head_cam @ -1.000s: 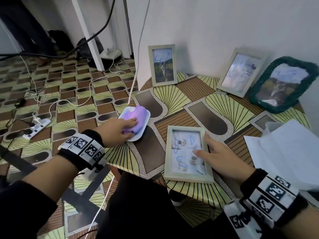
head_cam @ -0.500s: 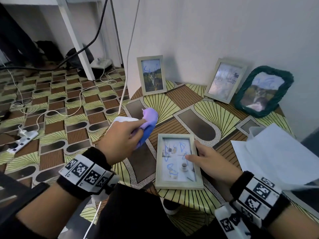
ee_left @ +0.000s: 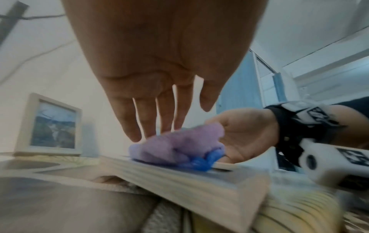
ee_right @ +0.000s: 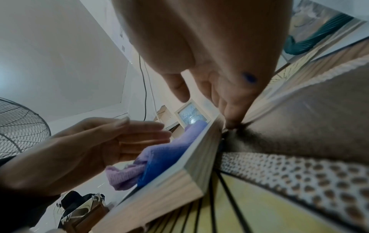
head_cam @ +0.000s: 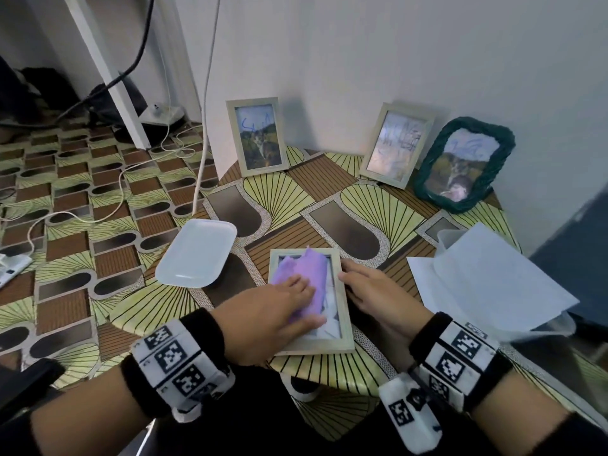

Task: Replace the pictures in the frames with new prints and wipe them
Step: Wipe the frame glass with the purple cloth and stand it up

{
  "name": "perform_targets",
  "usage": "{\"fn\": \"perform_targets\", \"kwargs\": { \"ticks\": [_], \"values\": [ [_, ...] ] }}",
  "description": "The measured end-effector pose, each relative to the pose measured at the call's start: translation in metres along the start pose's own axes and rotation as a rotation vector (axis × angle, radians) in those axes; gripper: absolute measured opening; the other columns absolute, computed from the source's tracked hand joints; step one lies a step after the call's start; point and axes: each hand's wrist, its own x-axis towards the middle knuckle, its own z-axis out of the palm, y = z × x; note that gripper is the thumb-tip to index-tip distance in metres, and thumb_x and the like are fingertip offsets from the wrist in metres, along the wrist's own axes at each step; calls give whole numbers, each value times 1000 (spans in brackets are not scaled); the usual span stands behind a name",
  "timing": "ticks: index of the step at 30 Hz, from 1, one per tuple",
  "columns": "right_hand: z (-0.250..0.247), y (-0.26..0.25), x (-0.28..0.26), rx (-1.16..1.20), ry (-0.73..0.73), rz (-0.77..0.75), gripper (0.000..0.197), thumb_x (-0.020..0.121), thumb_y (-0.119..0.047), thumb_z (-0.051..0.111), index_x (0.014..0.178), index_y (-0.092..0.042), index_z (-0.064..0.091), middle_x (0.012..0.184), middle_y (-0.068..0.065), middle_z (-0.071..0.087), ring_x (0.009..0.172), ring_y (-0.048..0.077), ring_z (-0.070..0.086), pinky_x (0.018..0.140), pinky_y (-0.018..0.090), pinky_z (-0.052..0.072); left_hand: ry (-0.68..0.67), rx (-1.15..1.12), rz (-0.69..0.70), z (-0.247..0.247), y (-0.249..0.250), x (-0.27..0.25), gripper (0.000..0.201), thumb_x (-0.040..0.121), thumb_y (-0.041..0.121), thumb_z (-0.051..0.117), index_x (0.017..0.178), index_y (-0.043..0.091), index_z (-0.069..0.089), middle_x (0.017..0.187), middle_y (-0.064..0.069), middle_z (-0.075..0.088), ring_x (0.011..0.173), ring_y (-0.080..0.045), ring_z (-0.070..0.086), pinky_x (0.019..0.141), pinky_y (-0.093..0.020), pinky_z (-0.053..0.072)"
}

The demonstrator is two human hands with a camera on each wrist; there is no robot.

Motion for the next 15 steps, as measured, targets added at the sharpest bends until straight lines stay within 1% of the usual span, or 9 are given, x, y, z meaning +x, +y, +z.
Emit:
{"fn": "perform_targets", "kwargs": {
  "ticks": [2,3,5,6,8,10,12,14,15],
  "values": [
    [1,-1,-1,30,40,-15,40,99,-17,47,98,-48,73,99,-20,73,98,-3,65,107,35,42,183,-146,5,-6,-8,-5,55,97,57,37,140,25,51,138,3,59,121,-9,55,103,-30,43],
    [1,-1,-2,25,88,-36,35,100,-20,49,105,-47,71,101,-22,71,102,-5,63,110,38,41,292,-184,-9,-9,-13,-8,49,97,53,43,135,27,57,127,7,66,104,-6,62,92,-26,47],
    [-1,-3,-4,-53,212,-103,32,98,-24,53,128,-32,61,120,-20,64,117,0,56,112,40,40,462,-215,-57,-12,-26,-13,36,96,41,55,128,28,64,109,13,71,82,-5,65,76,-20,45],
    [-1,-5,-6,-116,257,-146,34,97,-23,54,130,-27,59,125,-16,63,118,0,56,110,38,42,503,-222,-83,-13,-34,-15,31,95,33,59,125,27,66,104,14,71,78,-4,64,74,-17,43],
    [2,-13,-11,-248,289,-247,29,95,-20,57,124,-22,64,120,-12,67,111,0,60,103,32,47,506,-211,-119,-14,-49,-19,29,96,22,59,124,24,67,112,12,70,94,-4,62,80,-14,40],
    [10,-23,-18,-385,260,-330,29,96,-21,55,122,-20,66,119,-9,69,108,5,63,98,31,50,439,-147,-104,-14,-61,-23,36,98,22,55,134,22,59,133,10,60,120,-8,54,96,-6,30],
    [22,-32,-20,-549,167,-374,31,97,-24,51,125,-15,63,123,1,67,112,16,61,98,34,47,258,-73,-79,-12,-67,-23,58,98,43,47,151,24,33,157,10,29,146,-8,23,110,-4,7],
    [36,-38,-18,-721,21,-366,38,100,-29,47,131,-9,54,134,11,58,123,28,53,102,38,42,27,40,-88,-8,-69,-22,87,88,70,33,157,28,0,160,13,-12,149,-8,-15,117,-18,-5],
    [43,-40,-17,-780,-68,-324,46,101,-34,45,140,-9,46,145,13,47,132,29,44,108,39,37,-37,121,-87,-6,-68,-20,96,82,79,26,155,27,-11,158,12,-22,146,-10,-25,118,-23,-7]
  ]
}}
